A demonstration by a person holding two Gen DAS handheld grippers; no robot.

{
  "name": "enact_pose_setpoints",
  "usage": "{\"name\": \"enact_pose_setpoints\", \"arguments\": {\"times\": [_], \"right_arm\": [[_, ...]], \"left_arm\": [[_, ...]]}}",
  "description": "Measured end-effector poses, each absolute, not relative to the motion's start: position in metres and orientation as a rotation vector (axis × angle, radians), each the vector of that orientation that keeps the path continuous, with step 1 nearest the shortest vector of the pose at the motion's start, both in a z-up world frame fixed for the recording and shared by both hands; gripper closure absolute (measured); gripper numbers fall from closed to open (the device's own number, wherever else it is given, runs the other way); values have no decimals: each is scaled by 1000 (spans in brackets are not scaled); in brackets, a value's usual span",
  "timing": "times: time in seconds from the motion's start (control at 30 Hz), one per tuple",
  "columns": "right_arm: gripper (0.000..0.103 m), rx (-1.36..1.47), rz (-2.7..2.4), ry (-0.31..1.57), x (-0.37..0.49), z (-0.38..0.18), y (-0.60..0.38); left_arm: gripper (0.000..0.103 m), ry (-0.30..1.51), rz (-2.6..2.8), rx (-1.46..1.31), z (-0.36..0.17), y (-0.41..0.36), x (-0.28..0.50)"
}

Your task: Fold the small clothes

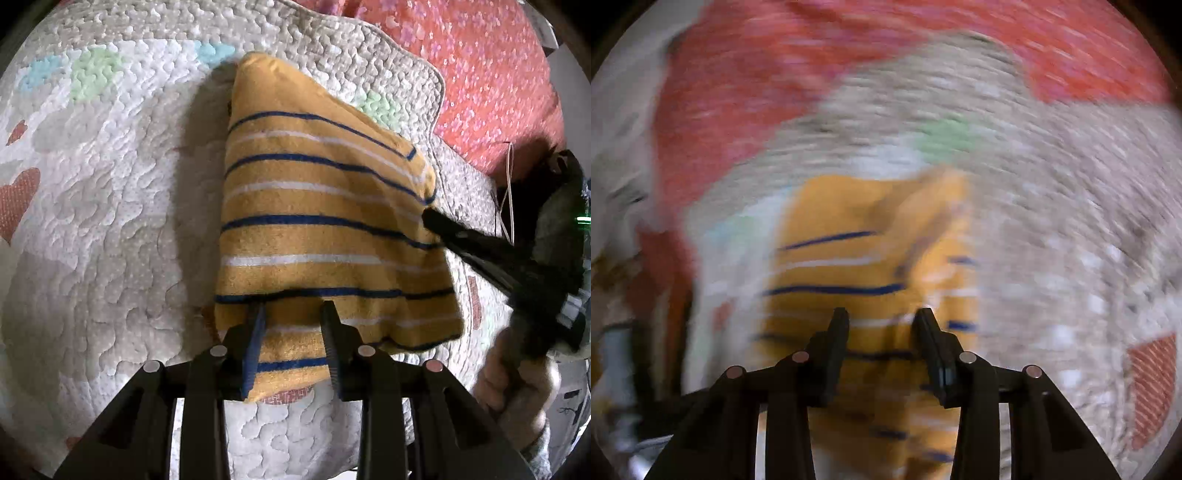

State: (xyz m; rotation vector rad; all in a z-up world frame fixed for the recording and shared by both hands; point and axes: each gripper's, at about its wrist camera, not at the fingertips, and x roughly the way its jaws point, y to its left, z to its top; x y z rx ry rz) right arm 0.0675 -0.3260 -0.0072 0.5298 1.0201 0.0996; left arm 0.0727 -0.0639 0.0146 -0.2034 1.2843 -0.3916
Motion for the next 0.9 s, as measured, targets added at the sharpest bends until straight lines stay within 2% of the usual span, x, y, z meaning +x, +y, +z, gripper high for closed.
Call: {"name": "enact_pose_setpoints", "arguments": {"times": [0.03, 0.13, 0.2, 0.23, 0.33, 0.37, 0.43, 0.5, 0.57, 0.63, 0.67, 0.7, 0.73, 0.77, 0.83, 0.9], "right_arm": [[45, 552, 56, 1035, 66, -19, -335], [45, 696, 107, 1000, 52, -36, -359], [45, 702, 135, 977, 55, -25, -362], [44, 687, 142, 950, 55, -19, -364], [20, 679, 153, 905, 59, -16, -363], [17, 691, 158, 912, 64, -22, -364], [16, 719, 162, 960, 78, -38, -362], [9, 790, 190, 932, 85, -45, -367], [6, 811, 204, 912, 89, -46, -364], [9, 774, 232, 922, 96, -45, -354], [38, 744, 249, 937, 102, -45, -345], [50, 745, 293, 958, 105, -47, -336], [52, 765, 306, 973, 107, -49, -330], [59, 766, 295, 966, 108, -49, -326], [63, 758, 315, 958, 110, -41, -317], [64, 793, 365, 918, 109, -27, -311]], "left_arm": [[74, 1289, -397, -201, 17, -65, 77], [72, 1264, -420, -202, 33, -64, 83], [64, 1224, -421, -199, 44, -60, 90], [54, 1203, -406, -206, 46, -57, 98], [40, 1186, -402, -268, 43, -50, 119], [36, 1196, -415, -270, 38, -51, 129], [36, 1224, -415, -252, 24, -56, 150], [35, 1273, -441, -251, 7, -62, 168], [24, 1322, -465, -271, -9, -69, 182], [21, 1364, -494, -318, -21, -75, 189], [22, 1378, -489, -332, -24, -77, 189], [26, 1377, -489, -344, -25, -77, 188], [41, 1369, -479, -349, -23, -77, 186], [55, 1366, -472, -349, -22, -75, 184], [66, 1359, -473, -369, -15, -68, 182], [69, 1343, -475, -376, -2, -60, 180]]}}
